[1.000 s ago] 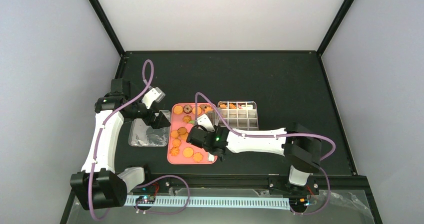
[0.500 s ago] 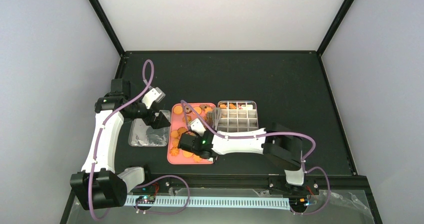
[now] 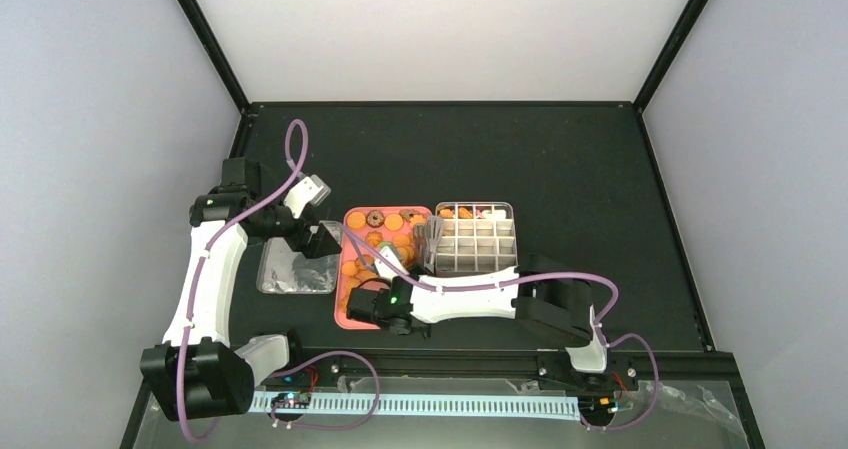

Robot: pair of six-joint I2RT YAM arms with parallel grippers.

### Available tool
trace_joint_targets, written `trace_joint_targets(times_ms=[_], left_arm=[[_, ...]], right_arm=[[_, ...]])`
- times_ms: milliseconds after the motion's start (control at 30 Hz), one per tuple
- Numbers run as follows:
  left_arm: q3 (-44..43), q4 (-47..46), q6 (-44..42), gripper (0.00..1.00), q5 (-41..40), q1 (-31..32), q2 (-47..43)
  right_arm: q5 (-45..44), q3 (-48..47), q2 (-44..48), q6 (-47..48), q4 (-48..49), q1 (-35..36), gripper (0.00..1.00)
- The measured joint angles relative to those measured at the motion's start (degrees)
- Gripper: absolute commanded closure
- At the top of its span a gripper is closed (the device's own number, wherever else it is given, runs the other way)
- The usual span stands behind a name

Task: Pack the cookies
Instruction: Pick up the clamp from the plate.

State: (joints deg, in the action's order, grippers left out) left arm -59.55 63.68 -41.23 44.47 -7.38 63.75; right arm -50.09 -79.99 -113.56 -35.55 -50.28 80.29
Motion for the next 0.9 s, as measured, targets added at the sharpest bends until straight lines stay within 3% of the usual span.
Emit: trace_joint_targets(times_ms=[100, 300, 367, 467, 533, 633, 733, 900], left_arm=[[0.0, 0.0, 0.0, 0.01, 0.2, 0.0, 0.0], [0.0, 0.0, 0.0, 0.01, 0.6, 0.0, 0.0], [0.0, 0.0, 0.0, 0.01, 0.6, 0.0, 0.0], [0.0, 0.0, 0.0, 0.01, 0.7, 0.0, 0.0], [0.0, 0.1, 0.0, 0.01, 0.7, 0.0, 0.0], [0.0, 0.2, -0.2, 0.01, 0.7, 0.0, 0.0], [0.0, 0.3, -0.3, 0.01, 0.7, 0.0, -0.2], [0.0, 0.5, -0.3, 0.01, 0.8, 0.0, -0.5]], right_arm=[[-1.5, 0.0, 0.0, -0.7, -1.4, 0.0, 0.99], [-3.6, 0.0, 0.0, -0.9, -2.9, 0.1, 0.98], [-3.7, 0.0, 0.0, -0.9, -3.0, 0.1, 0.90], [-3.5, 0.1, 0.0, -1.8, -2.8, 0.1, 0.53], [-1.9, 1.6, 0.9, -2.6, -1.2, 0.0, 0.43], [2.9, 9.6, 7.2, -2.8, 4.5, -0.5, 0.37], [10.0, 20.3, 19.5, -2.8, 12.3, -2.7, 0.34], [20.0, 26.0, 30.6, -2.9, 22.6, -7.4, 0.35]])
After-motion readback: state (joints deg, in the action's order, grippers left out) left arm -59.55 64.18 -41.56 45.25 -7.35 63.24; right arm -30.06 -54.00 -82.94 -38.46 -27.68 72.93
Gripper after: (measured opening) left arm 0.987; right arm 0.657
